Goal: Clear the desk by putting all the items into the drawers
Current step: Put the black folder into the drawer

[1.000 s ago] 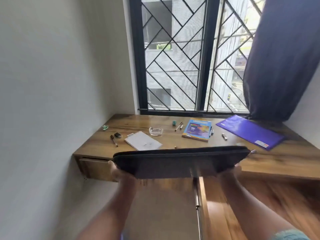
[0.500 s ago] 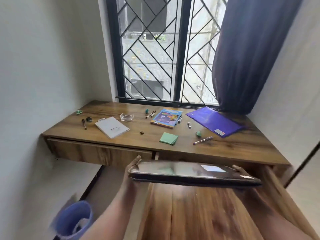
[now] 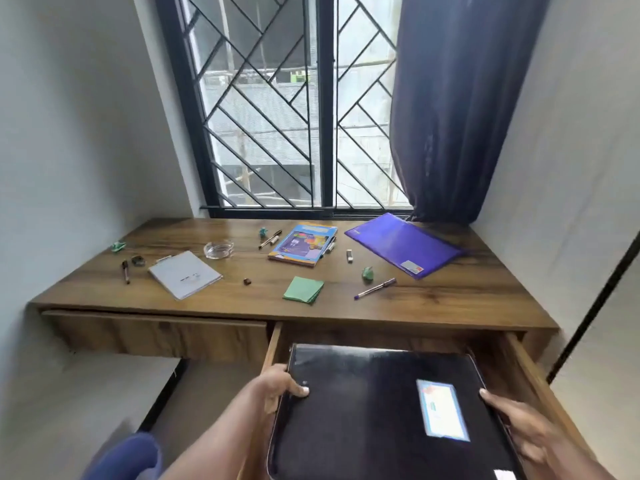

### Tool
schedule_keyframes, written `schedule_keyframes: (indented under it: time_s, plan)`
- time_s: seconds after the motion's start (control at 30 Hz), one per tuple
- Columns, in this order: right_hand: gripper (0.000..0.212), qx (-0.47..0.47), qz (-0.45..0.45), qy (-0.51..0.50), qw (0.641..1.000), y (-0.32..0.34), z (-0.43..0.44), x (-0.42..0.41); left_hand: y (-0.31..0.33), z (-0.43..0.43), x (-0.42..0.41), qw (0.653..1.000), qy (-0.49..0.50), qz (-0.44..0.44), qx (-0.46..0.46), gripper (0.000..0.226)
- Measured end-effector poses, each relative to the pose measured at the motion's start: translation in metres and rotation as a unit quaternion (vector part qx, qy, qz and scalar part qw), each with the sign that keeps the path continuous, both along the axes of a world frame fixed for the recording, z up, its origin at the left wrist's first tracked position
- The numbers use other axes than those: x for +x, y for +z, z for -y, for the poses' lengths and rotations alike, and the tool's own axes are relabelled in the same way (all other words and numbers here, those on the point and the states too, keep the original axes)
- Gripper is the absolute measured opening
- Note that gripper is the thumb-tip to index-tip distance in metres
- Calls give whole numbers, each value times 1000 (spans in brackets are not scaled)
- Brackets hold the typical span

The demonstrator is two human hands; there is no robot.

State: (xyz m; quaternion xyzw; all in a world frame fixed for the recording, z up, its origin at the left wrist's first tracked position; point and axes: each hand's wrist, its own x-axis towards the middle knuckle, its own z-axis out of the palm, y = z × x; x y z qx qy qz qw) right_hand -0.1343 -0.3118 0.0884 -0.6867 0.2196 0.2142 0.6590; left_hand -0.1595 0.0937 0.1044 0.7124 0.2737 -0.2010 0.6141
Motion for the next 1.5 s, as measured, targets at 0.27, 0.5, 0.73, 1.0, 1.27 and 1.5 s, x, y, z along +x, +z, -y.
schedule_keyframes:
  time_s: [0.27, 0.5, 0.73, 1.0, 1.27, 1.5]
  plan:
    - [54, -153, -33, 14, 988, -124, 21, 80, -62, 15, 72, 980, -58, -27, 189, 25]
    - [70, -112, -28, 53, 992, -92, -30, 90, -70, 11, 87, 952, -45, -9, 301, 47]
    - [48, -181, 19, 72, 981, -74, -68, 115, -69, -5, 96, 906, -142, -42, 396, 51]
    - [103, -307, 85, 201, 926, -90, -67, 107, -93, 5, 55, 850, -334, -46, 404, 135]
    - [137, -334, 111, 430, 832, -97, -40, 73, -96, 6, 18, 774, -430, -14, 464, 133]
    - [143, -381, 90, 517, 761, -86, -43, 76, -94, 7, 16, 784, -412, -22, 464, 125]
